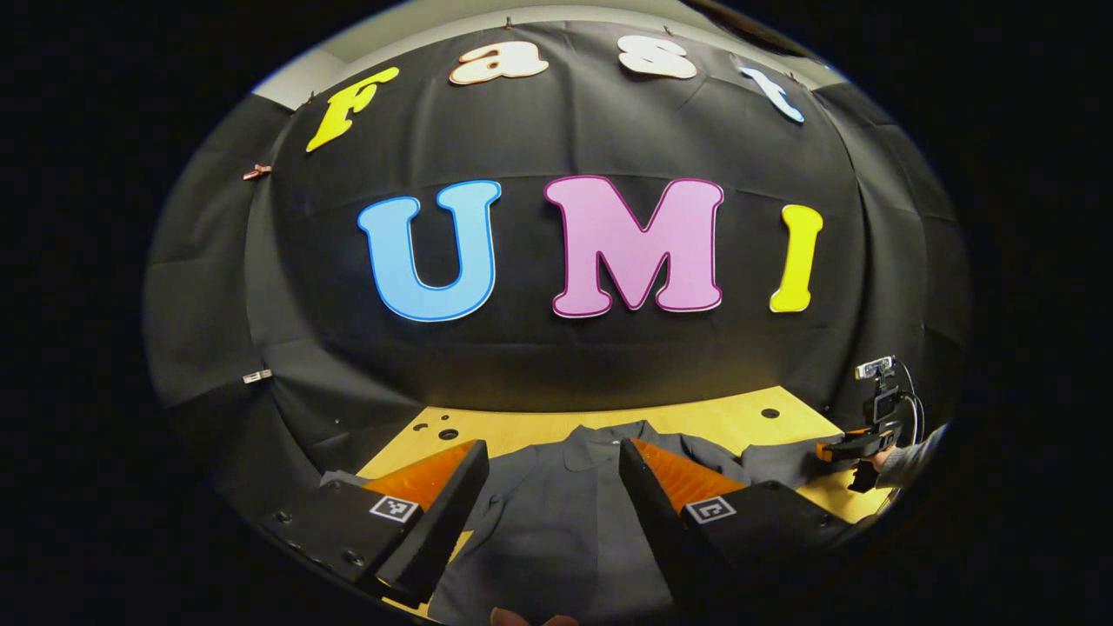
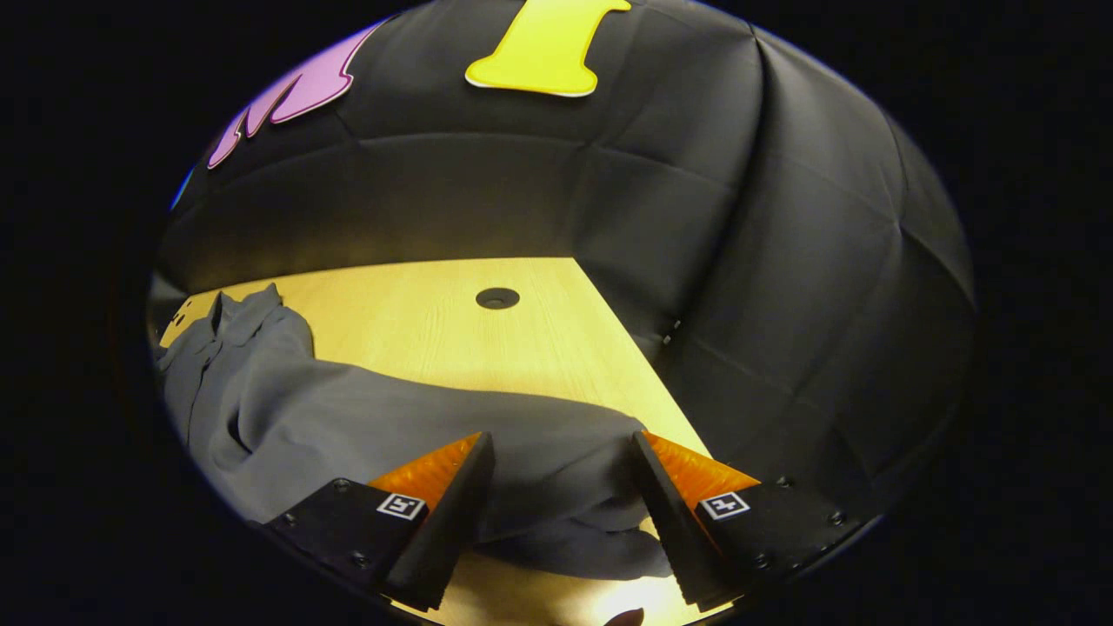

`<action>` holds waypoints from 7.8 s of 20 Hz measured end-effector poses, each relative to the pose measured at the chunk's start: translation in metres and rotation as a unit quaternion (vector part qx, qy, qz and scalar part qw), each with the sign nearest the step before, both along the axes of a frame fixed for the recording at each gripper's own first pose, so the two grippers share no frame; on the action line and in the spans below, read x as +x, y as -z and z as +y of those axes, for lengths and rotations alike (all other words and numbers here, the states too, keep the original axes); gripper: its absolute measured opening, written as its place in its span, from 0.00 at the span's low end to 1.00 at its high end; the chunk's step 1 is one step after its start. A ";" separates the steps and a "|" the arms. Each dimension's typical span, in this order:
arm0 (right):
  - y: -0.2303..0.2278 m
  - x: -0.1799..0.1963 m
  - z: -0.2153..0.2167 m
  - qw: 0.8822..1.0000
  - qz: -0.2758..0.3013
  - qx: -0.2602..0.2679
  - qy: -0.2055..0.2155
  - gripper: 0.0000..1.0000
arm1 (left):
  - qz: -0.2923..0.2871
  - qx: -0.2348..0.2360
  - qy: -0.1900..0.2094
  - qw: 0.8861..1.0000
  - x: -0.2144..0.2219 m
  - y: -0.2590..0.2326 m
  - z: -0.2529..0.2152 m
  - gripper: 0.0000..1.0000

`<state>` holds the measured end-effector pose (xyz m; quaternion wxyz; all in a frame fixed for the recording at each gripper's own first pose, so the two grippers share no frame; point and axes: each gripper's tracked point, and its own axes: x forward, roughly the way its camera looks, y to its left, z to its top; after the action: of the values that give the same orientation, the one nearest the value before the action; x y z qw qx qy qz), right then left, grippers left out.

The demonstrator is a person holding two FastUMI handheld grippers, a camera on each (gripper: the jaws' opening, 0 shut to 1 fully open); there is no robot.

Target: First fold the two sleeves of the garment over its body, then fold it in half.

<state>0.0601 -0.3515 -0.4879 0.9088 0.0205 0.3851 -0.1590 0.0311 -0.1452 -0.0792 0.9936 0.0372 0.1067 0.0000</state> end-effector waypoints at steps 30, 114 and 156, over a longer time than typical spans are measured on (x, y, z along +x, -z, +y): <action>-0.115 -0.023 0.057 0.999 -0.048 0.003 0.009 0.06 | -0.020 -0.022 -0.020 0.999 -0.021 -0.002 0.076 0.97; -0.201 -0.063 0.481 0.975 -0.057 0.197 -0.087 0.75 | 0.227 -0.004 -0.090 0.970 0.108 0.323 0.435 0.15; -0.138 -0.126 0.227 0.981 -0.031 0.176 -0.074 0.83 | 0.100 -0.064 0.065 0.991 0.114 0.124 -0.030 0.05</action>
<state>-0.0655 -0.1243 -0.3495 0.9116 0.1565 0.3796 -0.0208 0.1454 -0.1750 -0.2037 0.9762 -0.0196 0.2023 -0.0751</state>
